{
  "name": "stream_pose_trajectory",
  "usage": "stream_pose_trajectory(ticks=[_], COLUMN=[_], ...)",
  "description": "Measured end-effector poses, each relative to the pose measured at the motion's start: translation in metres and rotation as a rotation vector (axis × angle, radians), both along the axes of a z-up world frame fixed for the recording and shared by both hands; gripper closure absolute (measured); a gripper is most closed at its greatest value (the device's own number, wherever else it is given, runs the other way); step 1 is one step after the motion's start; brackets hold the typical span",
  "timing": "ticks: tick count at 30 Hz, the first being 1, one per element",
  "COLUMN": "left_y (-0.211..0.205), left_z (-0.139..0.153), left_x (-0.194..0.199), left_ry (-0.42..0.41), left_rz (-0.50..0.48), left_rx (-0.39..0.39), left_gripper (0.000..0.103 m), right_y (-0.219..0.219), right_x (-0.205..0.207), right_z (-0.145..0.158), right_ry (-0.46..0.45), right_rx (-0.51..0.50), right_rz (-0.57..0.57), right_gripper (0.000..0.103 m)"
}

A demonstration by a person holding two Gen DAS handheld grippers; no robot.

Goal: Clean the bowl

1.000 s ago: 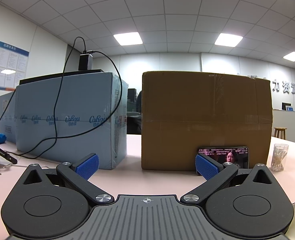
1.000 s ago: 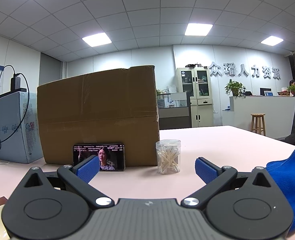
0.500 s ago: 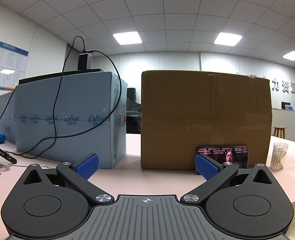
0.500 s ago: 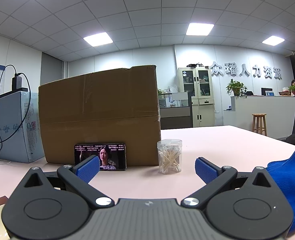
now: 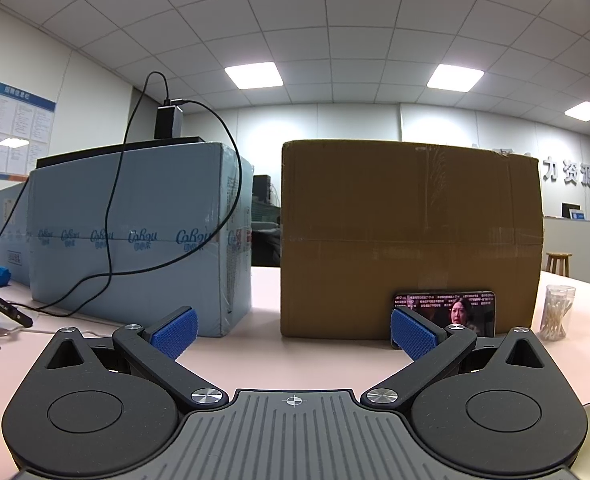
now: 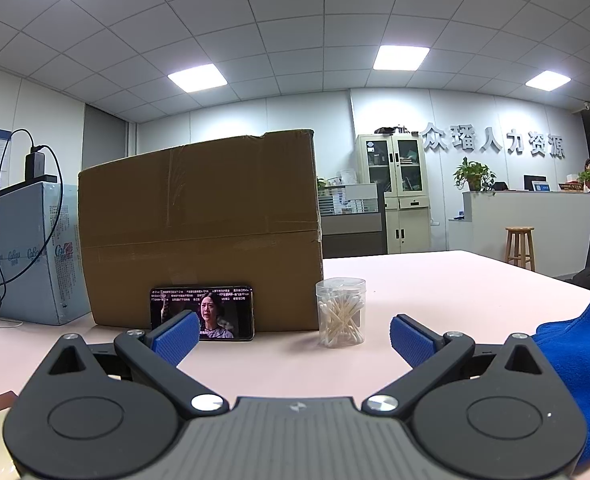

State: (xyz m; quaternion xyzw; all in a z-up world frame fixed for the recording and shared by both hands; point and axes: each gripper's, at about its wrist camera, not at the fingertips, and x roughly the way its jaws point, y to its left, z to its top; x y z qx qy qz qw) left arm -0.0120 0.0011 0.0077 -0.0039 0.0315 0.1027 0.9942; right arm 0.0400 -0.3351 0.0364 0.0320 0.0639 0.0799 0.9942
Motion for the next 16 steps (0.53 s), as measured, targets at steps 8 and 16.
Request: stream_pose_trajectory(ticks=[8, 16], left_y=[0.0, 0.0001], left_z=[-0.0001, -0.0001], left_x=[0.0002, 0.0006], left_ry=[0.004, 0.011], left_rz=[0.0, 0.001], left_rx=[-0.002, -0.005], left_gripper=[0.0, 0.0], right_y=[0.0017, 0.0025], right_x=[-0.0003, 0.0013], right_z=[0.002, 0.002], right_ry=[0.003, 0.007], right_rx=[-0.002, -0.004], right_rz=[0.001, 0.002], right_gripper=[0.0, 0.0])
